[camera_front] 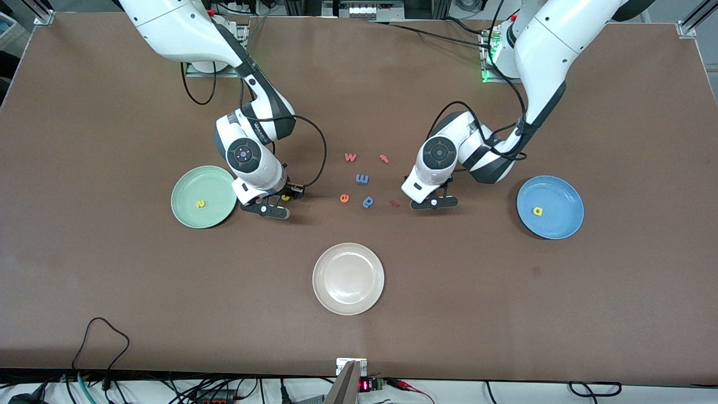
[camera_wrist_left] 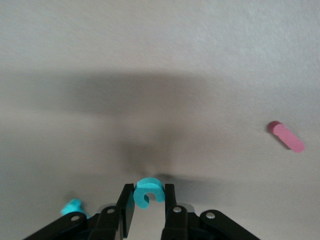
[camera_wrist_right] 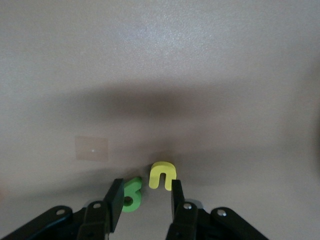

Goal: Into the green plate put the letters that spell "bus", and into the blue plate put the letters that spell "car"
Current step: 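Grasp the yellow u with the right gripper while the left gripper places the c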

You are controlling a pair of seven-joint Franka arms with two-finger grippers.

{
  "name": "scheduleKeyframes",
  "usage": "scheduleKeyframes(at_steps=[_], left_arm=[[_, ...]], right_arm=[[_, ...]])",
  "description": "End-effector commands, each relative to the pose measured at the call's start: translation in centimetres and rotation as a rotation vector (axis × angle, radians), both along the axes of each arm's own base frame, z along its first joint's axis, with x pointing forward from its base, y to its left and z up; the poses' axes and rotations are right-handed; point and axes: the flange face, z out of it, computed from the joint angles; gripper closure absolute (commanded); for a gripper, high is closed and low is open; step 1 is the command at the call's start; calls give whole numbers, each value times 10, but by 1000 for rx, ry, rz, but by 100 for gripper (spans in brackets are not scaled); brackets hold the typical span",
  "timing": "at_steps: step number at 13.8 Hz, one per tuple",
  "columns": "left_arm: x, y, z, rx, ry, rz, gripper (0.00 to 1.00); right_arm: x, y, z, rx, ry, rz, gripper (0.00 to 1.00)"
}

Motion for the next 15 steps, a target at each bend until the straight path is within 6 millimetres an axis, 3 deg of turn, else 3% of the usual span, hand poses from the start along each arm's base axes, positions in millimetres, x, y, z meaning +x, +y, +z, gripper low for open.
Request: scheduleKeyframes(at_steps=[1,3,5,9,11,12,14,15], left_arm=[[17,12,44,61,-13,-56,79],[37,44,56,83,32,-103,79],[63,99,60,60,63,-150,78],[102,233,59,1,98,-242,77],[108,294,55,15,110,-323,75],[106,312,50,6,122,-329,74],[94,336,36,-1,156,-312,64],[86,344,28,-7,174,-300,49]], right_arm=[[6,1,-3,-16,-21,-2,54],[9,-7,-6,-23,-23,-14,54],[11,-11,-9,-28,-21,-22,54],[9,-10,-16,-26,-23,-20,54],[7,-9,-21,-28,-18,-17,54],[4,-4,-24,-28,-16,-7,54],[3,-4,-25,-30,-14,-6,54],[3,-4,-25,-30,-14,-6,54]])
